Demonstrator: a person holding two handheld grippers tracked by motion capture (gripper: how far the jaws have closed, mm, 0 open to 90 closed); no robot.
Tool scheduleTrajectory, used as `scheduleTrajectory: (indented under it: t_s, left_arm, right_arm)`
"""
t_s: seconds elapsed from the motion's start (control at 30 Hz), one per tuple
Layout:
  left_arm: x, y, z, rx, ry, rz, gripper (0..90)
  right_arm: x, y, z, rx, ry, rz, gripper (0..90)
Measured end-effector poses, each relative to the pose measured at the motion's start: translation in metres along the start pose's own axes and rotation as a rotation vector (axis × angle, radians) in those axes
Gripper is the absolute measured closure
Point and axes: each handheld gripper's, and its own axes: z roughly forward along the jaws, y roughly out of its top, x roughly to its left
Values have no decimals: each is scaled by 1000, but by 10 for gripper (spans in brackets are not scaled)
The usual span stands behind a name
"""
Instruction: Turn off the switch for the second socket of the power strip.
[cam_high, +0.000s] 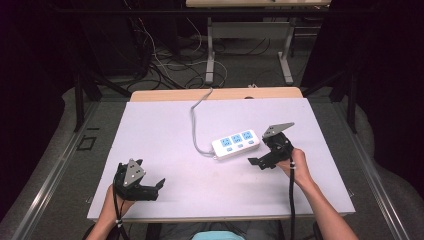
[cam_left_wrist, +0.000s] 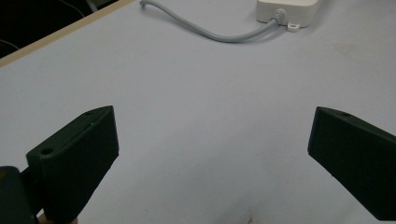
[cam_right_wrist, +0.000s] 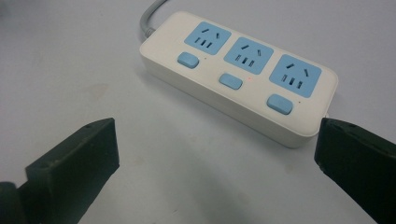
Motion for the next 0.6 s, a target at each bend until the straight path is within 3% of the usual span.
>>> scheduleTrajectory:
  t_s: [0.4, 0.6]
  left_arm:
    - [0, 1, 1, 9, 0, 10, 17]
    - [0, 1, 3, 10, -4, 1, 17]
  right_arm:
    - [-9, 7, 11, -19, 14, 16, 0]
    - [-15, 9, 14, -10, 17, -4, 0]
